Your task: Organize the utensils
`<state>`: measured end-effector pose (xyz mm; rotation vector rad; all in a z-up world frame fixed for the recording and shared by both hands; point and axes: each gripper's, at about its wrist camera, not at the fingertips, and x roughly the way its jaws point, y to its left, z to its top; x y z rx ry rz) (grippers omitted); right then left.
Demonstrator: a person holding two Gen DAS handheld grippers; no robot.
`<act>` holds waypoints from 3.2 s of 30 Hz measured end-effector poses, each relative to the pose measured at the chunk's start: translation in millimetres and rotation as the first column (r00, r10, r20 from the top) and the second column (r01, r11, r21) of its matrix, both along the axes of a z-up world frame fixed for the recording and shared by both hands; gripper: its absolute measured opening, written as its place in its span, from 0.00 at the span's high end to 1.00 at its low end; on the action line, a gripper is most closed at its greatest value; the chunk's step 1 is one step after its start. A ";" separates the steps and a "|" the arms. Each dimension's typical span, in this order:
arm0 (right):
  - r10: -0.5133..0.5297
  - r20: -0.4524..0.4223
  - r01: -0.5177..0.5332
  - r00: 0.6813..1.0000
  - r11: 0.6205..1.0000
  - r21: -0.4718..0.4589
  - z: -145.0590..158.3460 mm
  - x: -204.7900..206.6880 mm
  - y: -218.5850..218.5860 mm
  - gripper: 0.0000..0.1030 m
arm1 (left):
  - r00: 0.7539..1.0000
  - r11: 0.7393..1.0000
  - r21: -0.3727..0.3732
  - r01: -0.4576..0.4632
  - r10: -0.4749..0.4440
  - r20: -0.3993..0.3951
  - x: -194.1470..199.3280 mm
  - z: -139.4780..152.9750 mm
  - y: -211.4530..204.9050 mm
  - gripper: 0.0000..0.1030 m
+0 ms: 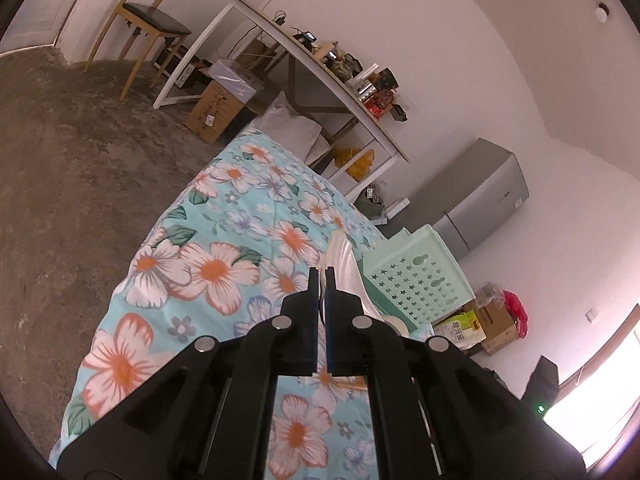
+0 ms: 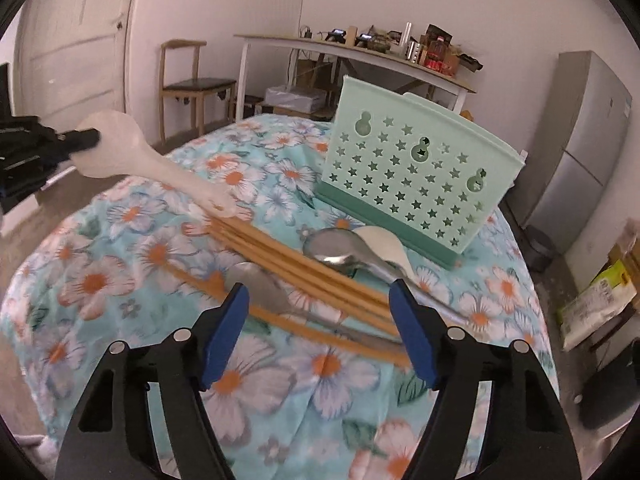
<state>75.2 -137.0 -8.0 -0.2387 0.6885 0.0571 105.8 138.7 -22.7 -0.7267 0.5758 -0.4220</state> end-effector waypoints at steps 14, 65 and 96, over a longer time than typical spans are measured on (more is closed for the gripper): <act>0.092 -0.167 -0.106 0.982 0.992 -0.075 -26.2 12.2 6.2 0.38 | 1.000 1.000 -0.001 0.005 -0.005 -0.020 13.5 -18.3 -0.1 0.99; 0.098 -0.051 -0.072 0.994 0.921 0.382 85.4 33.4 -65.4 0.96 | 0.990 0.985 0.134 -0.104 0.089 0.109 -11.1 70.4 -13.2 0.98; 0.103 0.409 -0.357 0.907 0.703 0.615 227.5 37.4 -222.0 0.96 | 0.983 0.743 0.661 -0.107 -0.022 0.183 90.7 204.3 -228.0 0.98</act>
